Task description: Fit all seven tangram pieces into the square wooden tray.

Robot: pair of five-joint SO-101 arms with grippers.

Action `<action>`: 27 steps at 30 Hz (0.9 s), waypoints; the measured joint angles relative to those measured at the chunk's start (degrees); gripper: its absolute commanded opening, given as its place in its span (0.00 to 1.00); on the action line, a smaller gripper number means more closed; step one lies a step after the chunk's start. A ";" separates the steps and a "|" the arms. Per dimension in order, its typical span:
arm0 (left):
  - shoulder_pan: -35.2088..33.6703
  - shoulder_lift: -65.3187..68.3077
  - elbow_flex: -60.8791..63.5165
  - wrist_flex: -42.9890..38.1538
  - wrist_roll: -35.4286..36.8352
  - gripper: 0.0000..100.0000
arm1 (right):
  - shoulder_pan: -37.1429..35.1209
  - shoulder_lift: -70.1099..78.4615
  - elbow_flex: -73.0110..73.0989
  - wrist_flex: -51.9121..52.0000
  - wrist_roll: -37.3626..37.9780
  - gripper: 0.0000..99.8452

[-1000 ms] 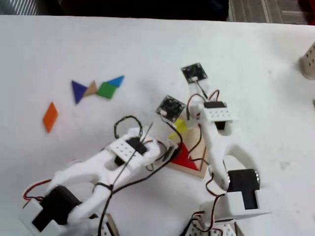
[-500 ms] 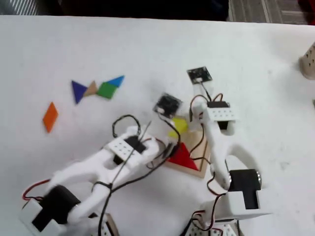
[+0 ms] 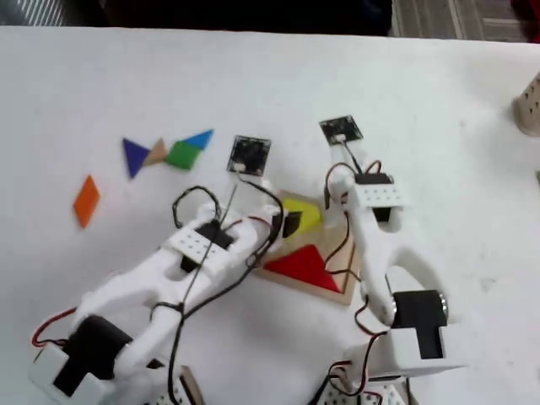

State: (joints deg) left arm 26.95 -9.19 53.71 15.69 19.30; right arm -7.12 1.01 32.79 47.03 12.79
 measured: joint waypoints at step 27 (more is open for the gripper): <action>0.00 0.44 0.00 0.00 0.00 0.26 | -3.52 -10.37 8.88 12.22 -4.40 0.04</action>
State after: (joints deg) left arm 26.95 -8.75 53.71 15.69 19.30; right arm -10.64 -9.36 41.67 59.25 8.40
